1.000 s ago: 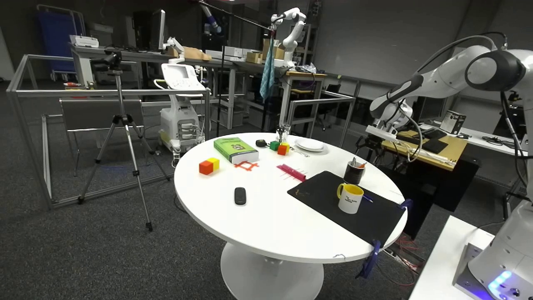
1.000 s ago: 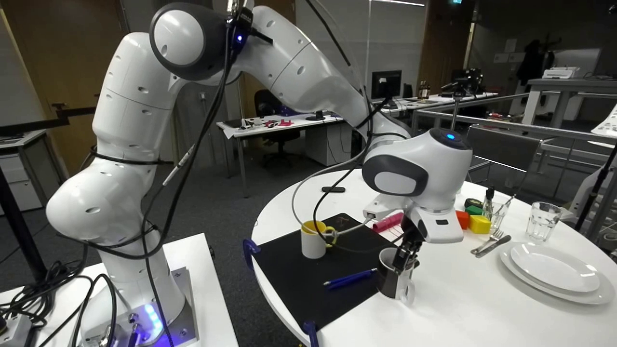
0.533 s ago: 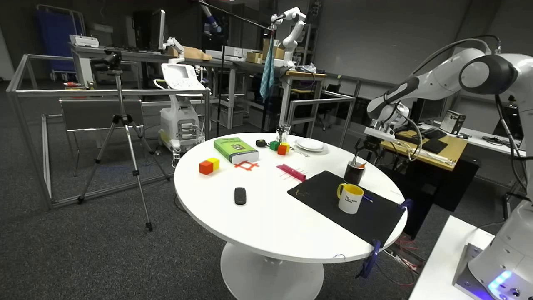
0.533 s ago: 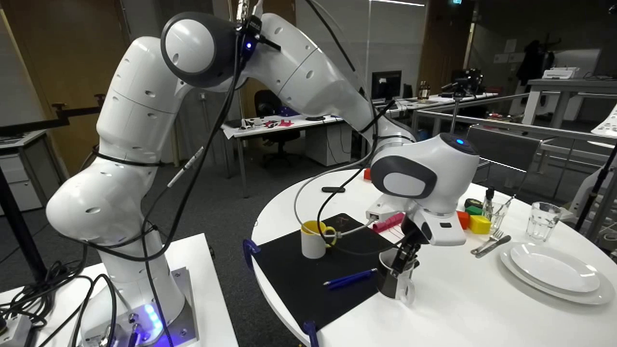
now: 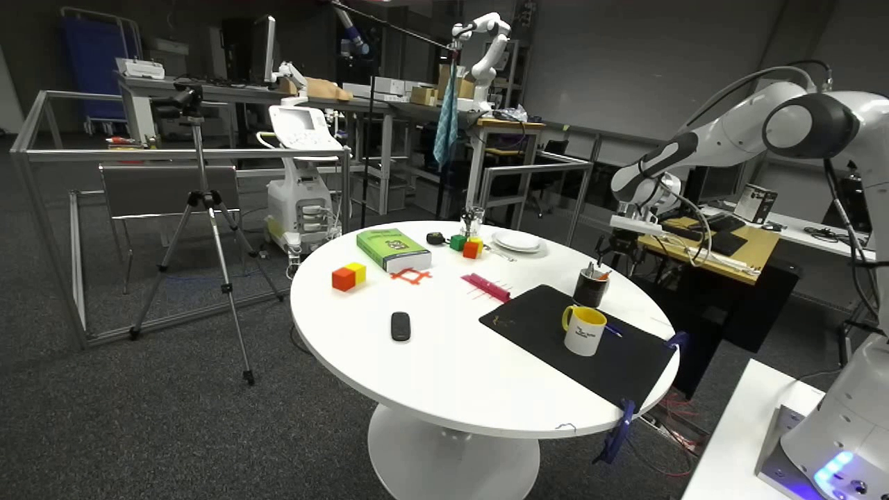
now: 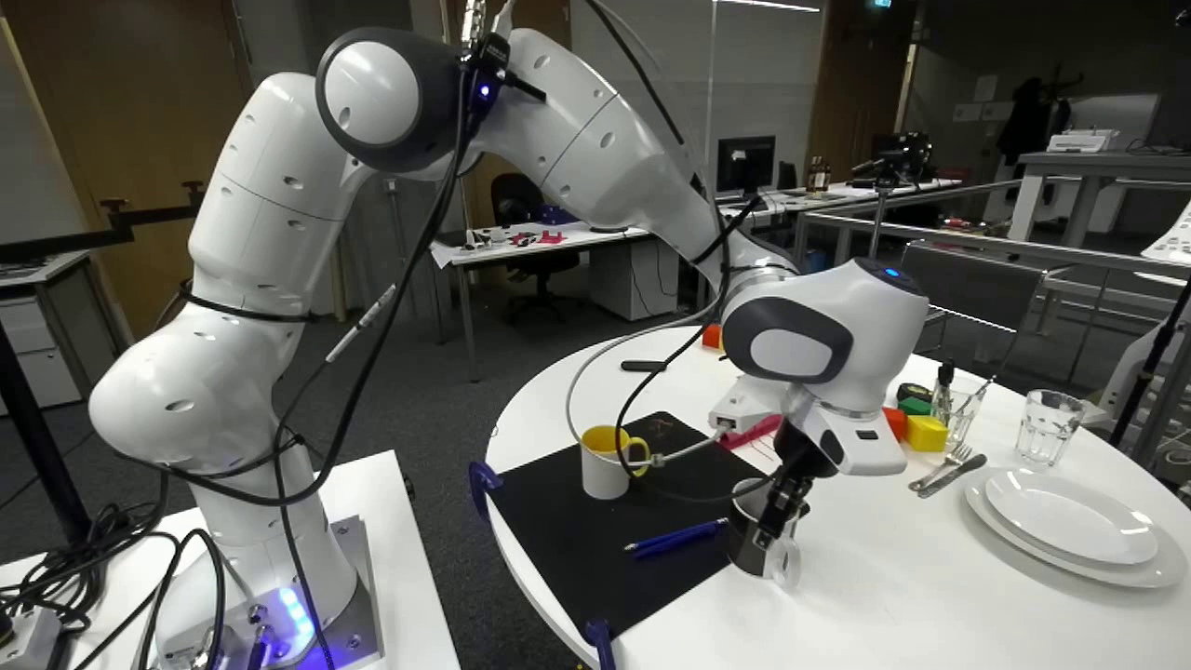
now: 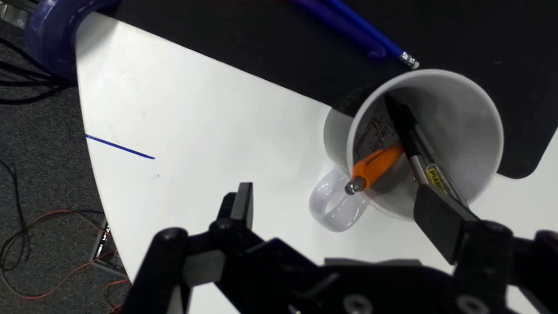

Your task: Remove the yellow pen in the gray cup and place it on the table

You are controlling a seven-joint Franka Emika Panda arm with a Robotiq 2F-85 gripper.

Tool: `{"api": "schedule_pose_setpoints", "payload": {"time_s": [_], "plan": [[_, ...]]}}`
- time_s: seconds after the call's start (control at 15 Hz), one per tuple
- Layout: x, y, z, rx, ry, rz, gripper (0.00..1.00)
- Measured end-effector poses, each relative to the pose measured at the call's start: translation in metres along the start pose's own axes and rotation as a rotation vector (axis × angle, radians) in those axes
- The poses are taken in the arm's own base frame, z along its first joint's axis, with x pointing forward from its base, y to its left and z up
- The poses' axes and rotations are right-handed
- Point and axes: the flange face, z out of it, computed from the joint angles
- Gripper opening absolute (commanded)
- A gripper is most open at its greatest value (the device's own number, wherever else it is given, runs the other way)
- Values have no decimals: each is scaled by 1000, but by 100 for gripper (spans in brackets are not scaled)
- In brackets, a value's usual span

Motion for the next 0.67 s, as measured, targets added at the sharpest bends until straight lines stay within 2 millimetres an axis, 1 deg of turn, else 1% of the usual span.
{"api": "schedule_pose_setpoints", "payload": {"time_s": [0.2,0.4,0.53,0.6,0.67], "plan": [[1,1,2,-16,5,-9,97],[0,0,3,-18,3,-11,100],[-1,-1,3,-20,0,-14,100],[-2,-2,4,-21,-2,-16,97],[-3,-3,4,-22,-5,-17,86]]}}
